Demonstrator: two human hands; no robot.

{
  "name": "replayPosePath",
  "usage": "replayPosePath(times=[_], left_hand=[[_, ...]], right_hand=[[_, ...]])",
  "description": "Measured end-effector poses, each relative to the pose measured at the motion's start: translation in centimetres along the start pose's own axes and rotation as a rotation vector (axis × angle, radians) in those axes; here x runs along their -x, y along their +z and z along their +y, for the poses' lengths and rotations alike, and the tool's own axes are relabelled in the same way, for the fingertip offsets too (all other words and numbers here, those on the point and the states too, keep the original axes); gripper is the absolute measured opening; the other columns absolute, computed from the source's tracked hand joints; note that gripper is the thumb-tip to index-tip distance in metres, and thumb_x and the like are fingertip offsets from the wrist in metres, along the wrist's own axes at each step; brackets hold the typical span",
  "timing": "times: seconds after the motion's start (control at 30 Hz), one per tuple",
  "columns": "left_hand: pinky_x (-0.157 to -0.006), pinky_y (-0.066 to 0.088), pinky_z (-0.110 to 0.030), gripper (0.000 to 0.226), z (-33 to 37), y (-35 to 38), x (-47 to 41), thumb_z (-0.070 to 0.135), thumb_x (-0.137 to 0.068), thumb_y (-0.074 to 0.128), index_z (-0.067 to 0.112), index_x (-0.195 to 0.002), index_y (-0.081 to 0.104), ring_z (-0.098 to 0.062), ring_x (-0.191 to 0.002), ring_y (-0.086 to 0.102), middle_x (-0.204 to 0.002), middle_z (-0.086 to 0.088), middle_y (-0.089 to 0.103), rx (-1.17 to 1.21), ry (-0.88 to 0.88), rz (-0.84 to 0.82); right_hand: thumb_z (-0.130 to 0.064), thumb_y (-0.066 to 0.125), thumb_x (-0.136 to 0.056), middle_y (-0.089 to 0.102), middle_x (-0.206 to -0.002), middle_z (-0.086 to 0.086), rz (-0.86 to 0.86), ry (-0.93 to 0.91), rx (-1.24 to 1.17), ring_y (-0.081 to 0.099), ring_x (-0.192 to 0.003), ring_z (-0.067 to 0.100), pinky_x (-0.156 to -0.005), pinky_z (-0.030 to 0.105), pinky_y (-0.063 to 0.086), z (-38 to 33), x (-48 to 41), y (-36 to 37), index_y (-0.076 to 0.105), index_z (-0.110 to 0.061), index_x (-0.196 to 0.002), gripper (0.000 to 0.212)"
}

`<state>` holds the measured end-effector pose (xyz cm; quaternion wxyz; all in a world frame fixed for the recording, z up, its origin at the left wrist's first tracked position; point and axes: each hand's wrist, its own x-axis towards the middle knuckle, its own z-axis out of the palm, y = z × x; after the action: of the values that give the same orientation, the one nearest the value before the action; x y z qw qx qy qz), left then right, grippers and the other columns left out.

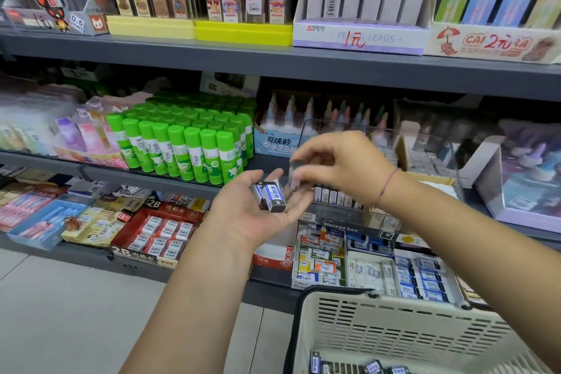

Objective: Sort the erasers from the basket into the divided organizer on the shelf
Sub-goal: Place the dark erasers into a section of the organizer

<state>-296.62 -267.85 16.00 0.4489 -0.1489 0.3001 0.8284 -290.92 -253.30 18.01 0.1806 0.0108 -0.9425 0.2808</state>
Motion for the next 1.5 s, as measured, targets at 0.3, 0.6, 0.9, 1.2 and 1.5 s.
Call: replayPosePath(times=[0.3,0.6,0.9,1.2,1.5], left_hand=[[-0.078,0.051,-0.051,0.033,1.2,-0.4,0.4,0.020,-0.100,0.043,-0.004,-0.117,0.058,-0.043,-0.096,0.059,-0.118,-0.031,0.055,0.102,0.031,0.018],[-0.078,0.051,-0.050,0.033,1.2,-0.4,0.4,0.020,-0.100,0.044,-0.005,-0.118,0.058,-0.043,-0.097,0.059,-0.117,-0.032,0.055,0.109,0.027,0.019],[-0.084,0.049,-0.051,0.036,0.7,0.0,0.2,0.021,-0.100,0.043,-0.005,-0.121,0.055,-0.044,-0.097,0.058,-0.117,-0.032,0.053,0.087,0.005,0.000],[-0.061,0.054,-0.035,0.041,-0.7,0.7,0.5,0.029,-0.102,0.033,-0.004,-0.093,0.056,-0.027,-0.077,0.058,-0.079,-0.020,0.063,-0.118,-0.035,-0.050],[-0.087,0.046,-0.045,0.021,-1.4,0.8,-0.4,0.017,-0.102,0.039,0.001,-0.093,0.051,-0.032,-0.096,0.059,-0.110,-0.021,0.056,-0.072,0.026,0.051]], right_hand=[[-0.018,0.075,-0.081,0.073,-0.075,0.006,-0.140,0.390,0.035,0.070,-0.070,0.019,-0.072,0.031,0.058,3.8,-0.6,1.9,0.066,-0.012,-0.085,0.011],[-0.017,0.074,-0.081,0.071,-0.092,0.008,-0.173,0.364,0.253,0.066,-0.089,0.022,-0.078,0.027,0.050,4.1,-1.6,4.6,0.051,-0.024,-0.071,0.026],[-0.016,0.069,-0.082,0.060,-0.075,-0.011,0.109,0.253,0.110,0.057,-0.071,0.006,-0.073,0.024,0.048,2.7,-0.4,2.6,0.058,-0.021,-0.079,0.012],[-0.030,0.069,-0.084,0.049,-0.104,-0.005,-0.229,0.012,0.014,0.054,-0.089,0.004,-0.084,0.018,0.043,-2.7,2.1,0.8,0.066,-0.028,-0.110,0.026],[-0.011,0.064,-0.089,0.065,-0.083,0.003,-0.125,0.192,-0.286,0.060,-0.070,0.010,-0.075,0.035,0.055,-2.3,2.1,1.4,0.057,-0.019,-0.080,0.013]])
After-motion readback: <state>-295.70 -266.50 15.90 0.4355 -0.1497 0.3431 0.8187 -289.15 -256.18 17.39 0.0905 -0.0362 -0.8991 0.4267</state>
